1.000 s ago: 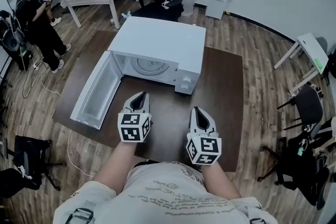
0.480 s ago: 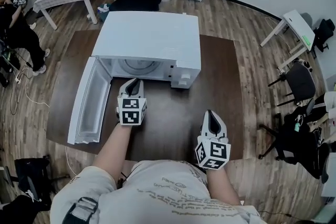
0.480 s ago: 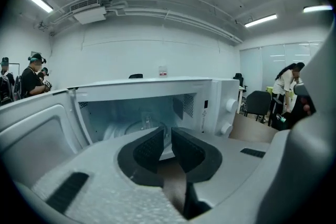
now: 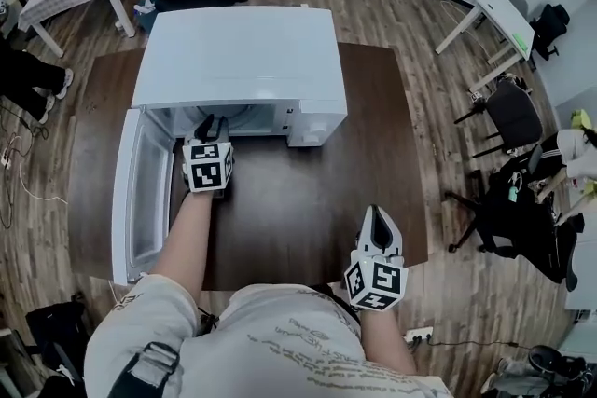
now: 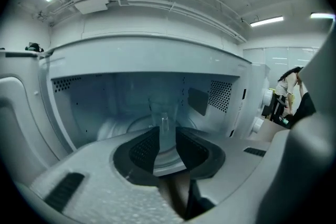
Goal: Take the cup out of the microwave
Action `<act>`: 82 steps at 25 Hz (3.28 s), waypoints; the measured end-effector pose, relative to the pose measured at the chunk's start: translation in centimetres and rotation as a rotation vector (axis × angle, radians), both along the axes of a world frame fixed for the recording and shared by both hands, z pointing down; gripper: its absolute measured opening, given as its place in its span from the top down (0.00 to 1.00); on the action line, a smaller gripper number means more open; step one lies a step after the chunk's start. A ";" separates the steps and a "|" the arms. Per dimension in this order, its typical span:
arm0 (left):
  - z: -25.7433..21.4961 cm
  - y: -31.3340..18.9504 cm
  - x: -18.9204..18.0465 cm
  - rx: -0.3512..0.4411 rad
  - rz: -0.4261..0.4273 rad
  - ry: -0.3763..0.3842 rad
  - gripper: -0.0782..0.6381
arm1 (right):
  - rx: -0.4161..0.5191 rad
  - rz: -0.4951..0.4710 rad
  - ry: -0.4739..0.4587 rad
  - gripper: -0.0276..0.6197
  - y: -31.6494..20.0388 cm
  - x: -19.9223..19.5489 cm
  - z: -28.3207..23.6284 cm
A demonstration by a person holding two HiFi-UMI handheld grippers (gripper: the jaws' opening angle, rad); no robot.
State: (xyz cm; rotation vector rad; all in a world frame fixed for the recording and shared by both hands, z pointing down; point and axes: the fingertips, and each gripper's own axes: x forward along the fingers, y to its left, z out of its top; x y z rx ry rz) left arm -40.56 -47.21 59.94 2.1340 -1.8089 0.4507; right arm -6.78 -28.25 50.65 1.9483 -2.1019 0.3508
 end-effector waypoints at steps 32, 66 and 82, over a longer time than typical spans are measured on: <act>3.5 -6.8 2.3 -0.045 0.095 0.021 0.83 | -0.068 0.118 0.048 0.94 1.5 3.6 1.7; -4.6 12.1 6.8 0.102 0.212 0.076 0.85 | 0.011 -0.122 -0.045 0.93 -0.1 -4.0 1.1; -7.4 18.8 9.6 0.118 0.291 0.159 0.85 | 0.072 -0.311 -0.131 0.94 0.1 -9.8 -1.5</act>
